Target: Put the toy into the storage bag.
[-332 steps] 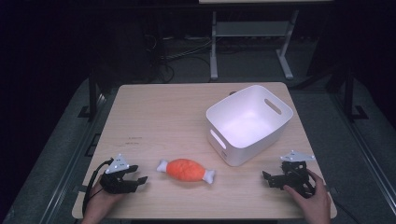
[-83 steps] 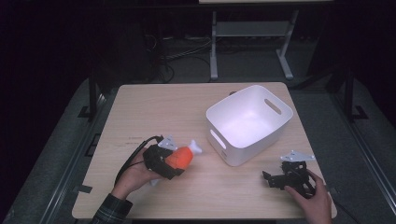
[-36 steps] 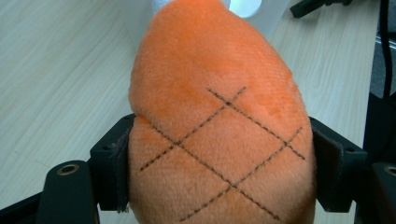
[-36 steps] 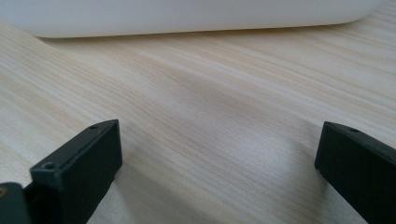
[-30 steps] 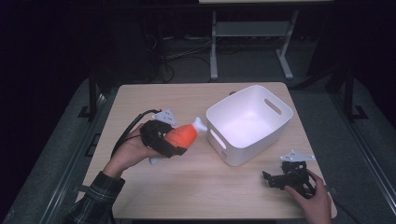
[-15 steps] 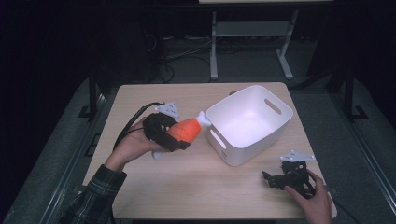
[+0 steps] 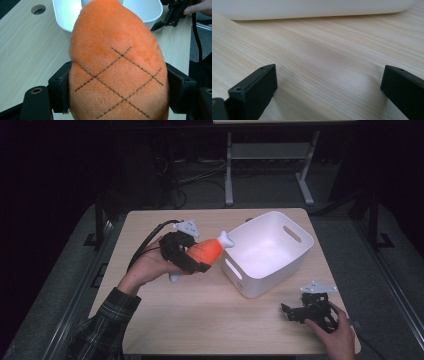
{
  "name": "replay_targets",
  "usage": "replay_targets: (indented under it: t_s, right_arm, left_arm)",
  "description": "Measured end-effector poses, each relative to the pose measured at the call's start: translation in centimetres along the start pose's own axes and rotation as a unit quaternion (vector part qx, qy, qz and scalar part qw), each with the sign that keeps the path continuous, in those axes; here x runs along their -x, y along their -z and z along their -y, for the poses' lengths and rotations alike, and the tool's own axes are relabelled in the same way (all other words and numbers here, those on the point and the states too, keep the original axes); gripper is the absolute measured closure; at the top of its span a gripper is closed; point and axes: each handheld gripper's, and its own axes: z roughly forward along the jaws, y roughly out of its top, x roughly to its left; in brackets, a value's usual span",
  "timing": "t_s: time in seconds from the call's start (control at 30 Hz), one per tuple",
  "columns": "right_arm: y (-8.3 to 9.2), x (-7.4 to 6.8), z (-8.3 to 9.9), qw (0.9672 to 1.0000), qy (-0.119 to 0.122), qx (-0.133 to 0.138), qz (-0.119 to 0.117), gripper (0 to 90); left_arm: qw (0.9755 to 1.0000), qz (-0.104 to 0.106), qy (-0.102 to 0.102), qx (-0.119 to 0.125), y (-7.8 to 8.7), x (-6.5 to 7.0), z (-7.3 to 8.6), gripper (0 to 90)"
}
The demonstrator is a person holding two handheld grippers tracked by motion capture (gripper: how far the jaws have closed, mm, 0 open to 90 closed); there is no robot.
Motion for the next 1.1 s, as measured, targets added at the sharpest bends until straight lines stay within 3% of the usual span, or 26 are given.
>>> replay_targets:
  t_s: [0.53, 1.1]
  right_arm:
    - [0.0, 0.0, 0.0, 1.0000, 0.000, 0.001, 0.001, 0.2]
    - [0.0, 0.0, 0.0, 1.0000, 0.000, 0.000, 0.000, 0.2]
  left_arm:
    - [1.0000, 0.002, -0.005, 0.008, -0.4, -0.7, -2.4, 22.3]
    - [0.9998, -0.001, -0.018, -0.001, -1.5, -1.9, -5.6, 22.3]
